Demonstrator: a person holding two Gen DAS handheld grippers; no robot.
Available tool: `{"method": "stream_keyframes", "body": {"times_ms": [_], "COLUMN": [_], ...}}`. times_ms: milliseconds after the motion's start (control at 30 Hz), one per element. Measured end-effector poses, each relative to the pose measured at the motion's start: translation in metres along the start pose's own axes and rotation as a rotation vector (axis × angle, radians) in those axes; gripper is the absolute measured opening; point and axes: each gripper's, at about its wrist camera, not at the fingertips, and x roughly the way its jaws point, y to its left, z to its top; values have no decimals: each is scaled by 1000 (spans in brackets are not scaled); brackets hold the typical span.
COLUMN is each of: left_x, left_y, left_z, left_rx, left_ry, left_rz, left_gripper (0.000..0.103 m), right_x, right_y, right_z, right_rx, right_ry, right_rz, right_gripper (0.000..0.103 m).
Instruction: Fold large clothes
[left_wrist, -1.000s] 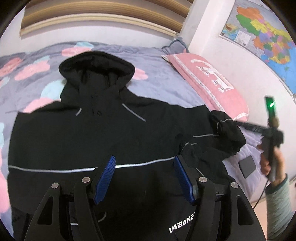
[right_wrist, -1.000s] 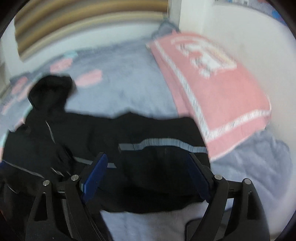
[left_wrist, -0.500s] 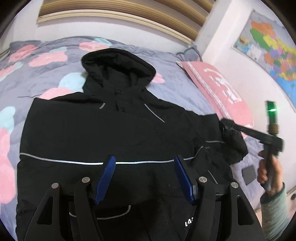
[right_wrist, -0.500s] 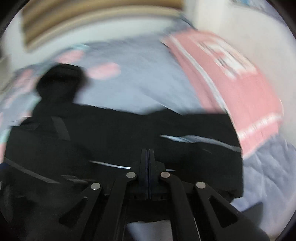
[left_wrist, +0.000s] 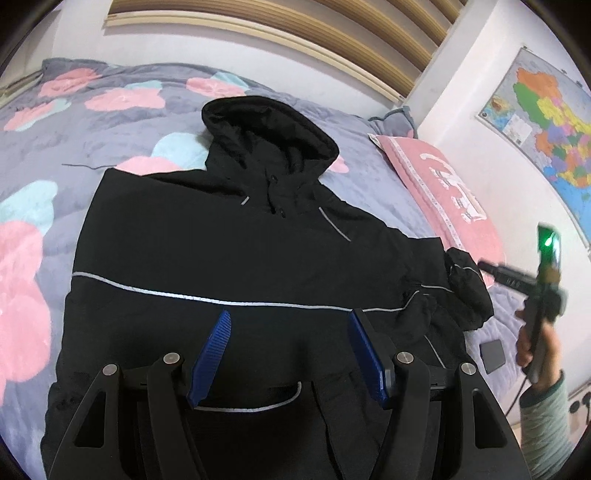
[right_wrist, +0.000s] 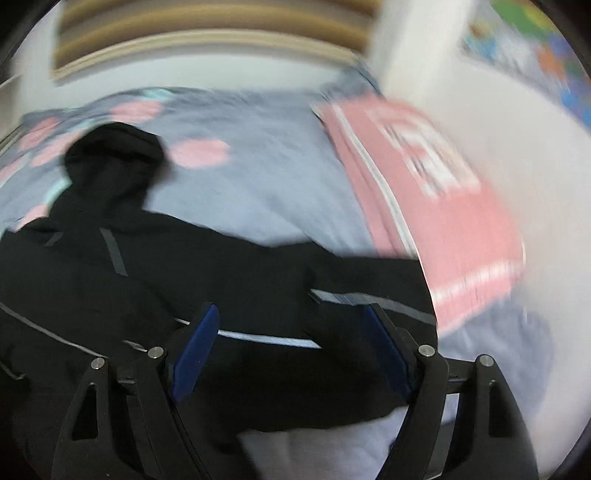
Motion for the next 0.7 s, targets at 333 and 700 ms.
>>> {"method": "stream_keyframes", "body": {"times_ms": [333, 700], "left_x": [27, 51], "left_y": [-23, -21], "left_z": [-1, -8], "left_rx": [48, 47], "left_ry": [56, 115], "left_rz": [22, 49], "left_gripper": [67, 67], "right_x": [99, 150], "right_y": [-47, -113], "right_z": [-33, -35], "right_rx": [64, 308], "right_ry": [153, 189], "right_rz": [-83, 77], "right_gripper": [82, 80]}}
